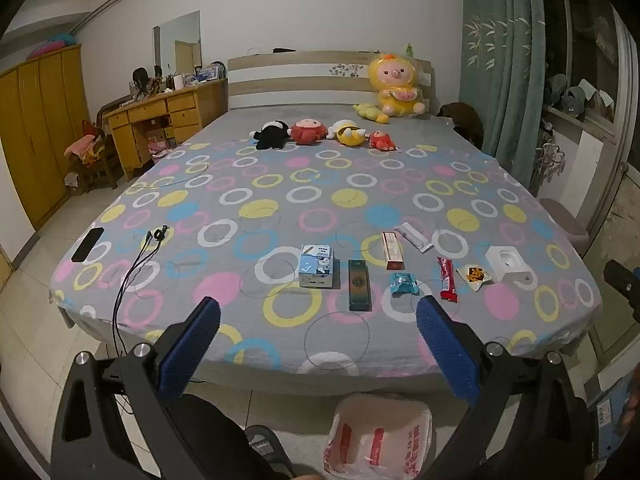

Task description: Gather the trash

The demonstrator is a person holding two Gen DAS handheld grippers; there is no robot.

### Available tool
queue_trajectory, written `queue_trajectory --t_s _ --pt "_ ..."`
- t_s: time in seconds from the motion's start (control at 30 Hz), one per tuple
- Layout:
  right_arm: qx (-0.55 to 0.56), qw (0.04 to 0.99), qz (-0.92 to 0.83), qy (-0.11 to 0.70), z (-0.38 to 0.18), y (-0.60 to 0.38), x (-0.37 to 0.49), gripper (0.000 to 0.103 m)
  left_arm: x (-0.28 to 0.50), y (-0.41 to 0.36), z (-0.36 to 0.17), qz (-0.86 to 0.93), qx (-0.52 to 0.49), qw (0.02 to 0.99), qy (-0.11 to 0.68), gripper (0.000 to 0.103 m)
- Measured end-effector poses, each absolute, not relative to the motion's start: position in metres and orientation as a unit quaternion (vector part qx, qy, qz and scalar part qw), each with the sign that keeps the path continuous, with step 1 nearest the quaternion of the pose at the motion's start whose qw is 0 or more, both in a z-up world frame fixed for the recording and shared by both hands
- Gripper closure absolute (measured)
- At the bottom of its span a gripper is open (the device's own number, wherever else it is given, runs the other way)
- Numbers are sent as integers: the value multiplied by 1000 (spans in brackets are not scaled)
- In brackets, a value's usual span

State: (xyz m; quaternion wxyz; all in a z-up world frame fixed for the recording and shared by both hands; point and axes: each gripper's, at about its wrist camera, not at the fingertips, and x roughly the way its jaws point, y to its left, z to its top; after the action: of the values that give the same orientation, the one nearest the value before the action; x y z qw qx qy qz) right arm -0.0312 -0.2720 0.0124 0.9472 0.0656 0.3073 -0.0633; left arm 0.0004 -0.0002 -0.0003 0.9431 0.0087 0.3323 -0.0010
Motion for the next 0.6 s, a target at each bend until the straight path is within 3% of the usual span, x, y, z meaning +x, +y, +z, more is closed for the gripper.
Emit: queue_trajectory --t_s 0.6 --pt "65 945 -60 314 9 -269 -29 5 -1 -3 6 -7 6 945 328 7"
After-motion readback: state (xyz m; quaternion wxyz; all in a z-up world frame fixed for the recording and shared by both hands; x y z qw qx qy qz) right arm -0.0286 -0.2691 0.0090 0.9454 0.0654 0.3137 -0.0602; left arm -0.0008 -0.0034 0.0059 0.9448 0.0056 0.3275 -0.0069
